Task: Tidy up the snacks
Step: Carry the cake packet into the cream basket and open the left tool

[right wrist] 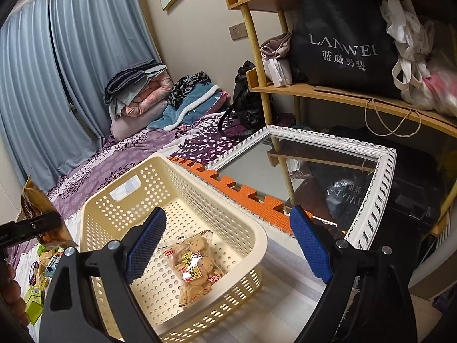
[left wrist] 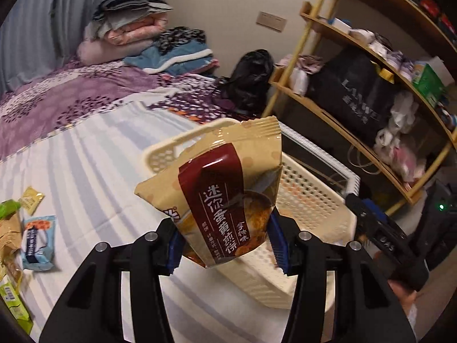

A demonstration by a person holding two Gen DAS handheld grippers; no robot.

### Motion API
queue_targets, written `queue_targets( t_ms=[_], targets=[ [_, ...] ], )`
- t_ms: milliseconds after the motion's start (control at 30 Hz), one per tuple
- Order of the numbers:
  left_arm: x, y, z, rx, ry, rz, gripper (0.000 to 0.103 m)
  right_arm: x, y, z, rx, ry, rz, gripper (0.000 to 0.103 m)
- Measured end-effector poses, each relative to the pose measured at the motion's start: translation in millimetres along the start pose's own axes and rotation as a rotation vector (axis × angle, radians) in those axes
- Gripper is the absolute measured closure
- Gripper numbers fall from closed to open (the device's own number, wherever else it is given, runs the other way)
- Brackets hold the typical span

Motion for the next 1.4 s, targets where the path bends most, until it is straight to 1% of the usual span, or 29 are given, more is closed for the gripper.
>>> queue_targets(
  t_ms=[67,167,200,267,300,333,433,500,600,700,800,833,867,967,1167,1267,1400],
  targets=[
    [5.3,-6.2,-13.7,0.022,-0.025,0.021,0.051,-0.2,1.6,-1.0,0.002,-0.001,-0.002,0.015],
    [17.1,-18.1,-30.9,0.069,-0.04,0.074,0.05,-0.2,3.8,-4.0,0.006,-0.006,-0.004,0.015],
    [20.8,-22.0,-35.8,0.082,-0.043,0.09,0.046,-0.1,4.3,-4.7,0.008,-0.009,-0.004,0.015],
    [26.4,-25.8,-43.8,0.103,-0.052,0.106,0.03,0.5,6.1,-5.9,0.011,-0.012,-0.005,0.015],
    [27.4,-24.5,-45.0,0.101,-0.054,0.099,0.015,0.7,6.8,-6.4,0.012,-0.013,-0.006,0.015],
    [27.9,-21.9,-45.6,0.094,-0.057,0.082,0.013,0.9,7.5,-7.2,0.013,-0.014,-0.006,0.015],
    [25.3,-17.9,-43.1,0.068,-0.066,0.067,0.013,1.3,8.4,-10.0,0.017,-0.02,-0.006,0.015],
    [23.0,-13.5,-35.8,0.052,-0.05,0.062,0.012,1.1,8.3,-9.9,0.016,-0.024,-0.005,0.015],
    [19.1,-8.7,-24.3,0.028,-0.023,0.05,0.009,1.2,9.7,-5.6,0.01,-0.019,-0.006,0.015],
    [17.1,-1.8,-15.8,-0.006,-0.026,0.025,0.008,-0.2,12.4,-0.3,0.002,-0.007,-0.011,0.015],
    [15.5,5.6,-9.3,-0.023,-0.026,0.007,0.007,-1.5,15.5,3.2,0.0,-0.003,-0.015,0.015],
    [15.2,8.2,-7.0,-0.031,-0.027,0.001,0.005,-1.8,16.4,4.1,-0.001,-0.002,-0.015,0.015],
    [14.8,10.6,-4.9,-0.044,-0.029,-0.007,0.003,-2.0,17.5,5.8,-0.001,-0.001,-0.017,0.015],
    [14.7,18.5,3.7,-0.099,-0.039,-0.029,0.003,-3.0,21.0,10.3,-0.004,0.007,-0.02,0.015],
    [15.5,30.2,22.7,-0.181,-0.024,-0.048,0.003,-6.1,28.7,23.7,-0.017,0.026,-0.032,0.005],
    [17.6,36.9,34.0,-0.201,-0.011,-0.055,0.003,-7.7,31.2,31.4,-0.025,0.039,-0.034,0.005],
    [18.9,47.8,47.5,-0.252,-0.004,-0.079,0.003,-9.0,33.5,41.3,-0.032,0.052,-0.033,0.005]
  ],
)
Point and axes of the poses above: each gripper's, at about its wrist camera, not at the fingertips, and y roughly against the way its jaws point, z to its left, x to its underside, the point moved 4 cm from there along -y, roughly the way its jaws point, and after that the axes turned 8 degrees about y, right-handed, at the moved point
